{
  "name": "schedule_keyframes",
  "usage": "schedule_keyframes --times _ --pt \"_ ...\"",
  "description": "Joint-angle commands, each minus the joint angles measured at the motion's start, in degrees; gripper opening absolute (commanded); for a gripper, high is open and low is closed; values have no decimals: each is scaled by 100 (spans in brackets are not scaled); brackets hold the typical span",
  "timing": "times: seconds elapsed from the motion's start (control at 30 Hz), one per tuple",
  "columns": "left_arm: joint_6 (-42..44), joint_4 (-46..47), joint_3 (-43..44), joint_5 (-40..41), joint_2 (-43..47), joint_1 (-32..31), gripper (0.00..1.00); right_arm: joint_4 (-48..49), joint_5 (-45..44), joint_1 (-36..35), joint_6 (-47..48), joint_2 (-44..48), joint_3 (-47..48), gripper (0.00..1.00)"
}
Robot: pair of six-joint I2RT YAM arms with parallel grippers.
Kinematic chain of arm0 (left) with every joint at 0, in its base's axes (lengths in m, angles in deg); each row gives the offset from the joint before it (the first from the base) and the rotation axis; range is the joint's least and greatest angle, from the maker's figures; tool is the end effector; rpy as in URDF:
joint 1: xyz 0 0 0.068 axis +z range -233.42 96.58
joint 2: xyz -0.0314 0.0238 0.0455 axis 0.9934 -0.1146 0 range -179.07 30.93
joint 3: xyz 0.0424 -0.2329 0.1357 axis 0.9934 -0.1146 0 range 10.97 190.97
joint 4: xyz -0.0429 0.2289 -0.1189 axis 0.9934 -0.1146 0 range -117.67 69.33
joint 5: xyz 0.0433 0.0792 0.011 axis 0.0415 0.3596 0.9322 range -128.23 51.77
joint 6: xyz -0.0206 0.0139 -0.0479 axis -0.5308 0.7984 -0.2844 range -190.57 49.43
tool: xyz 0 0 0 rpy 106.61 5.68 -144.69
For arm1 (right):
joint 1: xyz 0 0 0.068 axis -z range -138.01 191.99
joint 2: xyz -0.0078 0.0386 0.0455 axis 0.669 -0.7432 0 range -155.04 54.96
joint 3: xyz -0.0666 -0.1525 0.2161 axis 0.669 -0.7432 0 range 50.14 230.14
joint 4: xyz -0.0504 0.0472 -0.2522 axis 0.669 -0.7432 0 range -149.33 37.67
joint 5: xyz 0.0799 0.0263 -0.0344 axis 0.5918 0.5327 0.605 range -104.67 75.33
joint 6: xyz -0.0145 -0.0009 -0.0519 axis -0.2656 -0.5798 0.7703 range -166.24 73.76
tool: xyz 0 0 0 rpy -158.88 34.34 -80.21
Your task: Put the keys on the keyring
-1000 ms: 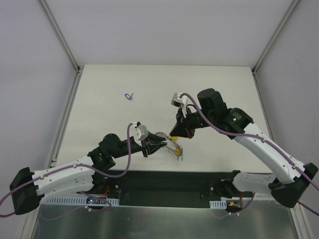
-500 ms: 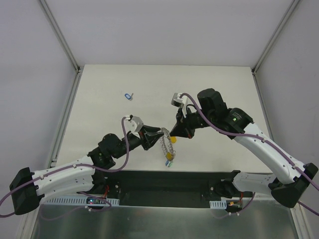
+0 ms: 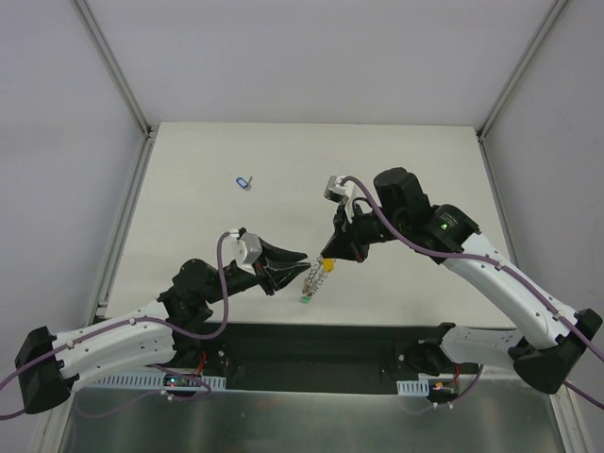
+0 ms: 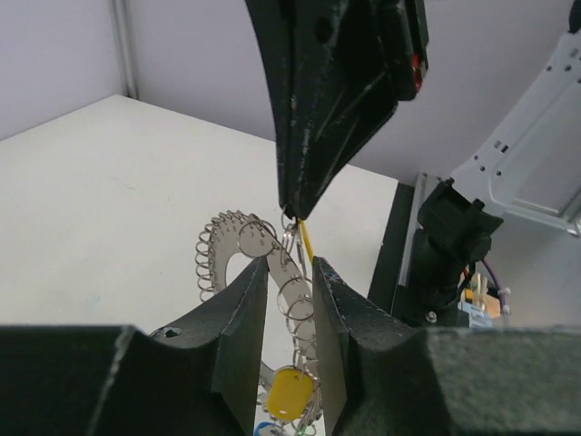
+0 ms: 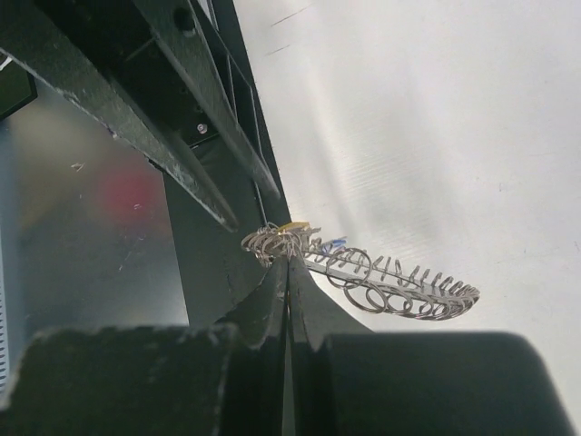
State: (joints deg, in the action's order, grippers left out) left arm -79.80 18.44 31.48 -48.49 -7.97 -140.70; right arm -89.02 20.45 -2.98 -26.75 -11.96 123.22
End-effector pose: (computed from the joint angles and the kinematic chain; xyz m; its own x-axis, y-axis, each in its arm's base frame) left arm 0.0855 -0.1448 0.2976 0.0415 -0.3567 -0.9333 0.9368 0.3388 -0.0879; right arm 0.1571 0.1859 0.3899 -0.0290 -0.4146 -0.9095 -0.9953 0.0956 -0.0119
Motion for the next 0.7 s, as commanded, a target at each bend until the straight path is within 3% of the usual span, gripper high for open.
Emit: schedule_keyframes --times 0.0,0.3,0.67 --pt "229 456 146 -837 -398 24 24 285 48 23 -129 196 215 1" --pt "546 668 339 -670 -918 24 18 285 92 23 -138 232 207 1" --pt "352 861 445 -679 -1164 24 23 294 180 23 -121 232 145 1"
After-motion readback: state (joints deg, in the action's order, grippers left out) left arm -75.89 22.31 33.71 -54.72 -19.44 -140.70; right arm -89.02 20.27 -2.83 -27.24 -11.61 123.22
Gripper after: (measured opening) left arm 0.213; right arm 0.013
